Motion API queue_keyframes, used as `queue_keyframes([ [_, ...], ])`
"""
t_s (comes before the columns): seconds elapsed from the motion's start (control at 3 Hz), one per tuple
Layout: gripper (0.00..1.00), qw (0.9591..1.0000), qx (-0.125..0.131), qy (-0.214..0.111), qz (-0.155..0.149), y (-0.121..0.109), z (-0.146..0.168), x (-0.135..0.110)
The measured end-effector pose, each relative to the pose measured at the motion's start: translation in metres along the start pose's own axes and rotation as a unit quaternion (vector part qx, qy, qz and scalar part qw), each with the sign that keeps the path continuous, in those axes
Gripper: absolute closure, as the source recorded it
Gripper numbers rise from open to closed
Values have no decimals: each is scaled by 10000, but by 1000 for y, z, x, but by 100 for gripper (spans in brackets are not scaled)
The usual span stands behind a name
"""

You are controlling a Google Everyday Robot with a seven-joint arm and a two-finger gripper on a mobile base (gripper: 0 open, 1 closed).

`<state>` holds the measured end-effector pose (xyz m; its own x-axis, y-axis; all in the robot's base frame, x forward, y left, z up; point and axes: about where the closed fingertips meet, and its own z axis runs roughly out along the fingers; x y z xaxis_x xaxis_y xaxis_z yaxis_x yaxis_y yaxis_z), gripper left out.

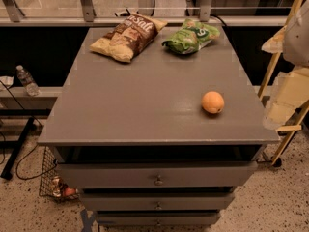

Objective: Move orange near green rice chip bag

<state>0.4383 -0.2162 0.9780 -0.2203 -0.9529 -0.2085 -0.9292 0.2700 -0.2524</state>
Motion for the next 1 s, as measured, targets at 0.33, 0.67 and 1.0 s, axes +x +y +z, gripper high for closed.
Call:
queue_keyframes([
  [0.33, 0, 10000, 1, -1, 0, 0, 0, 0],
  [0.67, 0, 9986, -76, -516, 89, -11, 16, -7],
  [1.0, 0, 9903, -242, -1331, 321, -38, 65, -33],
])
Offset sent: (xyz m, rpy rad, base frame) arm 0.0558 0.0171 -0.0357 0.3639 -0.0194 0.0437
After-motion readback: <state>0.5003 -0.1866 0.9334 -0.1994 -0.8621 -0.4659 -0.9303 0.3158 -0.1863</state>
